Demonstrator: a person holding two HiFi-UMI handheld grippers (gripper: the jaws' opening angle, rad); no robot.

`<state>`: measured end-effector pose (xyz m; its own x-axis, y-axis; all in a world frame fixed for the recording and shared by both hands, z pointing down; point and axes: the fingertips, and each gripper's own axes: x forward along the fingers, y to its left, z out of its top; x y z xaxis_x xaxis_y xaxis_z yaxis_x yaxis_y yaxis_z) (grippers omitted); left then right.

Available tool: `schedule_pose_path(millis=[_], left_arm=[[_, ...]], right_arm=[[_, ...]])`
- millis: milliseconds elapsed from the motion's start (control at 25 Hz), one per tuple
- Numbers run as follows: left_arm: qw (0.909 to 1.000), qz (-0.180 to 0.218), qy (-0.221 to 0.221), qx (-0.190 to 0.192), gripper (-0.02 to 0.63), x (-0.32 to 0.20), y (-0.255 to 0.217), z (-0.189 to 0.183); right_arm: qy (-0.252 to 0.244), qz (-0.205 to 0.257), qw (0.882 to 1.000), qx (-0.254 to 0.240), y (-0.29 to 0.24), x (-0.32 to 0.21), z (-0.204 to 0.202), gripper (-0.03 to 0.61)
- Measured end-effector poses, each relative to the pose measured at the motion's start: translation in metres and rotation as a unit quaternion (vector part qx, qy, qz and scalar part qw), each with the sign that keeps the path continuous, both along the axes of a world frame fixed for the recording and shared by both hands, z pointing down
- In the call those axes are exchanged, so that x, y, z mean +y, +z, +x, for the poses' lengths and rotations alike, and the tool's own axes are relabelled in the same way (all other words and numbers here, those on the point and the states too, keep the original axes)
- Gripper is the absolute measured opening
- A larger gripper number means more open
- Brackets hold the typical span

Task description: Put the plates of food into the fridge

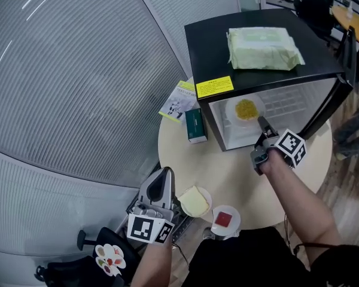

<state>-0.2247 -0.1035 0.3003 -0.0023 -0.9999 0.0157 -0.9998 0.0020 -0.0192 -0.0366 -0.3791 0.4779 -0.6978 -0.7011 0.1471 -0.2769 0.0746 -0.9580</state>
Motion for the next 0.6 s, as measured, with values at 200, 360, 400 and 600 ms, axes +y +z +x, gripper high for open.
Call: schedule_pose_path(millis=[200,360,400,600], left_arm=[[0.9992,0.024,0.033,0.001,0.003,0.022,-0.013,-0.014],[0.9979,0.023,0.061,-0.003,0.003,0.043,-0.013,-0.023],[0.9975,0.021,0.067,-0.003,0.003,0.048,-0.012,-0.026],[0.9942,0.016,0.106,0.007,0.003,0.073,-0.004,-0.036]], right_arm=[[0.027,0.013,1.000,0.007,0.000,0.032,0.018,0.110],[0.043,0.013,0.999,0.014,0.004,0.070,0.035,0.110],[0.046,0.015,0.999,0.020,0.005,0.081,0.039,0.110],[0.079,0.021,0.995,0.050,0.010,0.142,0.065,0.110]])
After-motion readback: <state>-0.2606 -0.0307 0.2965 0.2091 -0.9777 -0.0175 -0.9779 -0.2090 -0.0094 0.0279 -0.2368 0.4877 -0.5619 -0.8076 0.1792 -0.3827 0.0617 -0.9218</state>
